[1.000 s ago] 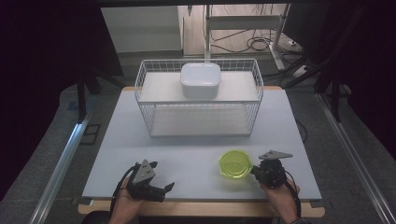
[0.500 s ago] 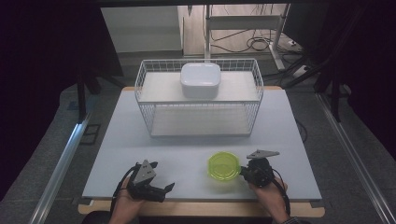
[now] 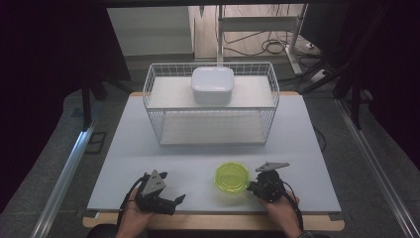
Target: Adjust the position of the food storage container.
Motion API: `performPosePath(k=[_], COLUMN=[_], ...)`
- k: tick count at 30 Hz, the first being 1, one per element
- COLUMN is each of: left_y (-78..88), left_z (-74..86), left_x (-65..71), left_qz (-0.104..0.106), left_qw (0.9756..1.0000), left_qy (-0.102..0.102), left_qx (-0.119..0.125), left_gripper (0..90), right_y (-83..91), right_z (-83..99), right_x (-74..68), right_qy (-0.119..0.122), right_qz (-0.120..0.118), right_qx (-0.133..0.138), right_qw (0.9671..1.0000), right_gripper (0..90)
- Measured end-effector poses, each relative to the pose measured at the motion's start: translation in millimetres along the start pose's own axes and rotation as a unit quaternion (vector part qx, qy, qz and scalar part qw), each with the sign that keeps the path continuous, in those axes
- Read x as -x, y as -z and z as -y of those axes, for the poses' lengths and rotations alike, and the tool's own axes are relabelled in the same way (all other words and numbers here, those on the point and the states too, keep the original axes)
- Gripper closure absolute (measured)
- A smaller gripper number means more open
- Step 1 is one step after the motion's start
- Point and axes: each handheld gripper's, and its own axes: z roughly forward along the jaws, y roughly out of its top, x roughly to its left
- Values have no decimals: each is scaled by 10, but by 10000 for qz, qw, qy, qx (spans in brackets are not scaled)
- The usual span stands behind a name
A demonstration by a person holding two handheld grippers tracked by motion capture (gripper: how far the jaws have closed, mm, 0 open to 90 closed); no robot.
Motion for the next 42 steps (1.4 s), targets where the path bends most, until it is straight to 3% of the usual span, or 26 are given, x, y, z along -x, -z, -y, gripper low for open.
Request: performPosePath(k=[13, 20, 25, 30, 34, 42], left_y=[1, 7, 4, 8, 27, 79], left_z=[3, 6, 9, 11, 16, 54], left_x=[-6, -9, -7, -9, -19, 8], left_qz=[-1, 6, 12, -5, 5, -56], left_qw=[10000, 10000, 10000, 10000, 10000, 9996], left_qy=[7, 14, 5, -3, 16, -127], left_qx=[-9, -6, -27, -47, -96, -240], left_gripper=[41, 41, 42, 41, 41, 39], right_y=[-325, -469, -436, -292, -136, 96], right_z=[-316, -459, -433, -408, -359, -263], right_x=[-114, -156, -97, -24, 6, 16], right_qy=[249, 418, 425, 376, 445, 637], right_qz=[-275, -303, -176, -15, 117, 210], right_qx=[59, 63, 89, 239, 332, 551], right_qw=[9993, 9986, 9989, 9990, 9984, 9962], right_gripper=[881, 882, 867, 823, 715, 354])
